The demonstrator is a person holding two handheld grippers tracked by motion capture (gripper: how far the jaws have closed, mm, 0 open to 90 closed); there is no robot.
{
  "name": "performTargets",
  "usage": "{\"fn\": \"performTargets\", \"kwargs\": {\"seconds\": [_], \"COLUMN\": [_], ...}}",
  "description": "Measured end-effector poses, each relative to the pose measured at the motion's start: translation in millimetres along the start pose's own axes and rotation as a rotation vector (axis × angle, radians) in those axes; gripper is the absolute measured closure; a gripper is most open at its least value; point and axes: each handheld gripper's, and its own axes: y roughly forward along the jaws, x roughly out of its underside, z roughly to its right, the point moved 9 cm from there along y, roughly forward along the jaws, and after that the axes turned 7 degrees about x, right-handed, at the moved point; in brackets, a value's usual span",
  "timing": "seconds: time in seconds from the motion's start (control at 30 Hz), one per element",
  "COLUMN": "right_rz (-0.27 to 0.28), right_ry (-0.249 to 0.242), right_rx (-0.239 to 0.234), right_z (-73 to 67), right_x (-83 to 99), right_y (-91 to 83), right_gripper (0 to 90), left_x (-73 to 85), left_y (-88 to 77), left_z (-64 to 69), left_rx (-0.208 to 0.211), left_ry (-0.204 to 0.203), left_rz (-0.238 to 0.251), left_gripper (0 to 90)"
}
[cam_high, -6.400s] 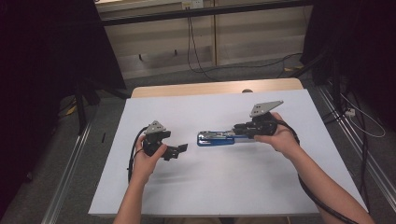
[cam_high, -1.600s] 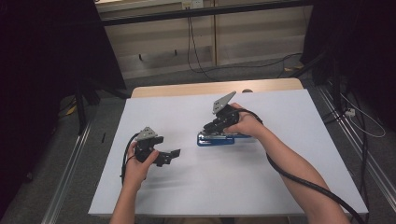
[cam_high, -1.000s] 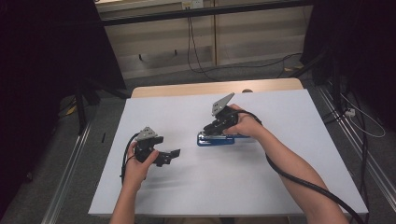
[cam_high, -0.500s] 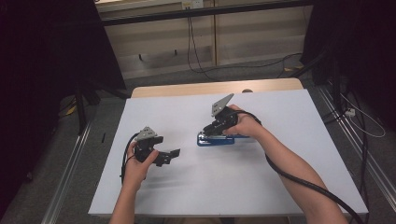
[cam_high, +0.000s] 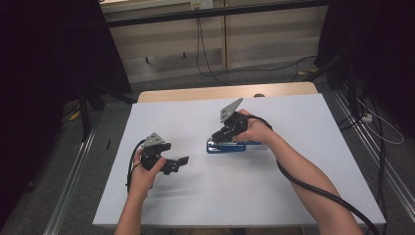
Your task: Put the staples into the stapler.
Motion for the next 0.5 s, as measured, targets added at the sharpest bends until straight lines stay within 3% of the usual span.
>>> {"fn": "performTargets", "kwargs": {"seconds": [0.37, 0.5], "right_rz": [0.007, 0.000], "right_ry": [0.010, 0.016], "right_rx": [0.000, 0.012], "right_z": [0.1, -0.3], "right_x": [-1.1, -0.9], "right_y": [1.7, 2.8], "right_gripper": [78.2, 71.0], "left_x": [0.5, 0.2], "left_y": [0.9, 1.1], "left_z": [-0.6, -0.2], "left_rx": [-0.003, -0.002], "left_ry": [0.001, -0.002], "left_rz": [-0.005, -0.002], "left_gripper": [4.6, 4.7]}}
